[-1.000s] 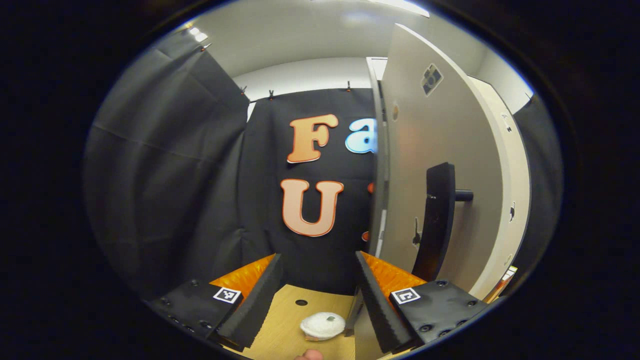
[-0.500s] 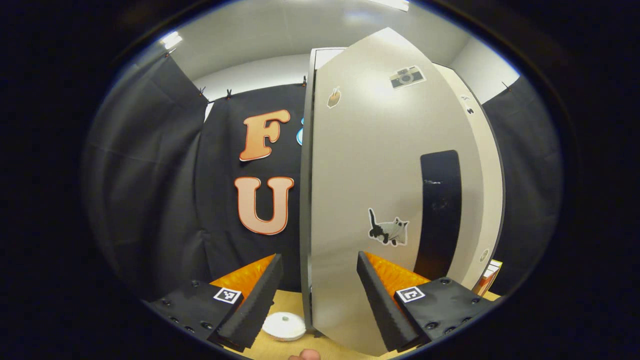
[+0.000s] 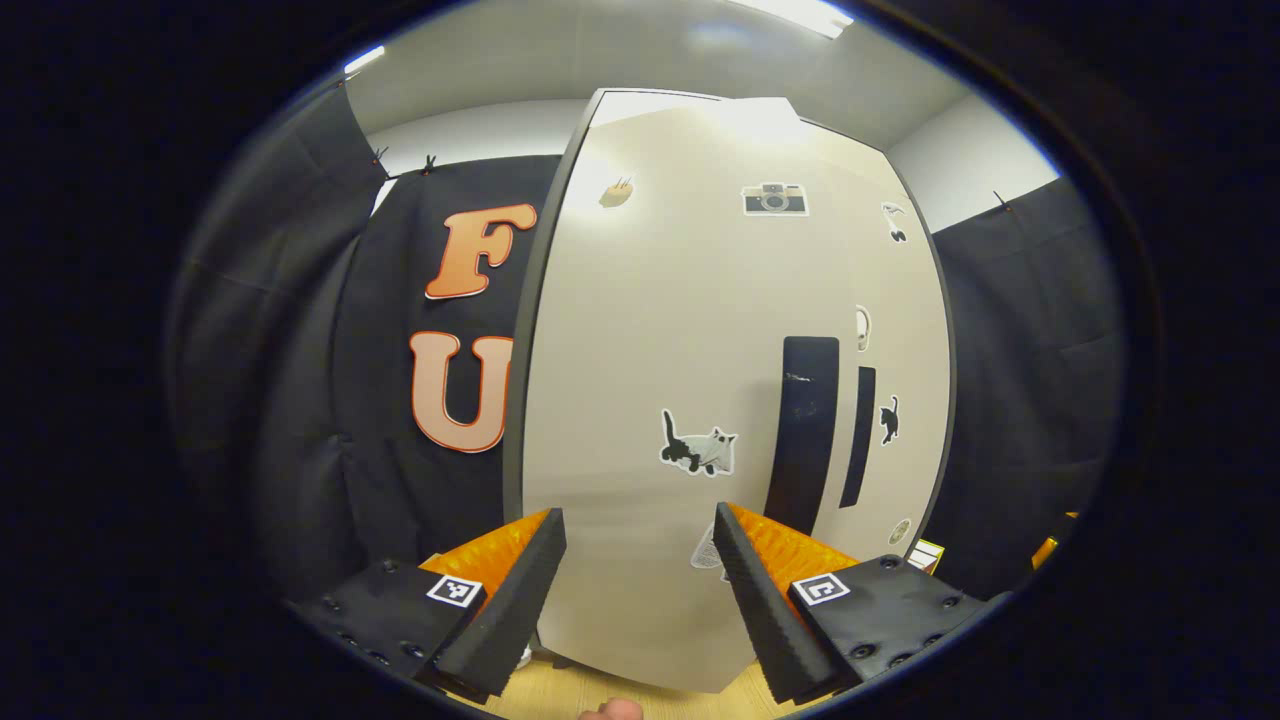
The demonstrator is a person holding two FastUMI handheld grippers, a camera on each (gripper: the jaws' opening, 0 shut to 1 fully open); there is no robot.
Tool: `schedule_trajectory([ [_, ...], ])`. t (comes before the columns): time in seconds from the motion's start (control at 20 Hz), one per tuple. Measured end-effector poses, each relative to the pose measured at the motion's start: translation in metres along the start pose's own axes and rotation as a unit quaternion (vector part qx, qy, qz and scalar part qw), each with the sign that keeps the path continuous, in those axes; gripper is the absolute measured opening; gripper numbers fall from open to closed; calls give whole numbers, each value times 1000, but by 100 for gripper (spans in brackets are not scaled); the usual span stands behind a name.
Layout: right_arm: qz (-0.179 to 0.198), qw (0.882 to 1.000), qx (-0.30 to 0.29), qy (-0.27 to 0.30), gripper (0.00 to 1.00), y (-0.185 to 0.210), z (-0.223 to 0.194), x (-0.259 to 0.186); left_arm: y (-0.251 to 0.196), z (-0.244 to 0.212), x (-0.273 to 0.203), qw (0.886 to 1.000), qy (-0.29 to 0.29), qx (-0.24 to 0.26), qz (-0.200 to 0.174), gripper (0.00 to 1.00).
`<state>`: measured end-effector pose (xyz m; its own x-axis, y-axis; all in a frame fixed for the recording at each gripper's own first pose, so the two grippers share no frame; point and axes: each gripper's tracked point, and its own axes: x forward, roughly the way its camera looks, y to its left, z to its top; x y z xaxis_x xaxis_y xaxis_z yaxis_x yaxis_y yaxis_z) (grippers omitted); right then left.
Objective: Grab one shoe with the right hand and put it into the shoe cabinet, grab the other shoe with the left hand and put it into the shoe cabinet; then close the right door with the right hand and the left door with the left hand.
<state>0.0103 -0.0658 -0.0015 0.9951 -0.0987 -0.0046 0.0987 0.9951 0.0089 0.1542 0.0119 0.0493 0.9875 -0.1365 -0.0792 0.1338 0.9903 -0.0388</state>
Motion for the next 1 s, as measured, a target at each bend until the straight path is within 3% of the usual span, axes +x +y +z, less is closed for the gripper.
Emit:
schedule_trajectory([
  [0.3, -20, 1000, 3, 4, 94, -17, -5, -1, -26, -10, 16, 1000, 8, -5, -26, 96],
  [0.45, -30, 1000, 4, 5, 94, -26, -6, -3, -31, -12, 23, 1000, 8, 2, -28, 94],
  [0.5, -32, 999, 4, 5, 94, -30, -6, -3, -31, -13, 24, 1000, 10, 4, -27, 99],
  [0.7, -37, 999, 3, 5, 94, -36, -7, 0, -35, -15, 35, 1000, 14, 3, -25, 94],
  [1.0, -39, 999, 5, 6, 94, -39, -7, 2, -35, -18, 42, 1000, 12, 2, -26, 94],
])
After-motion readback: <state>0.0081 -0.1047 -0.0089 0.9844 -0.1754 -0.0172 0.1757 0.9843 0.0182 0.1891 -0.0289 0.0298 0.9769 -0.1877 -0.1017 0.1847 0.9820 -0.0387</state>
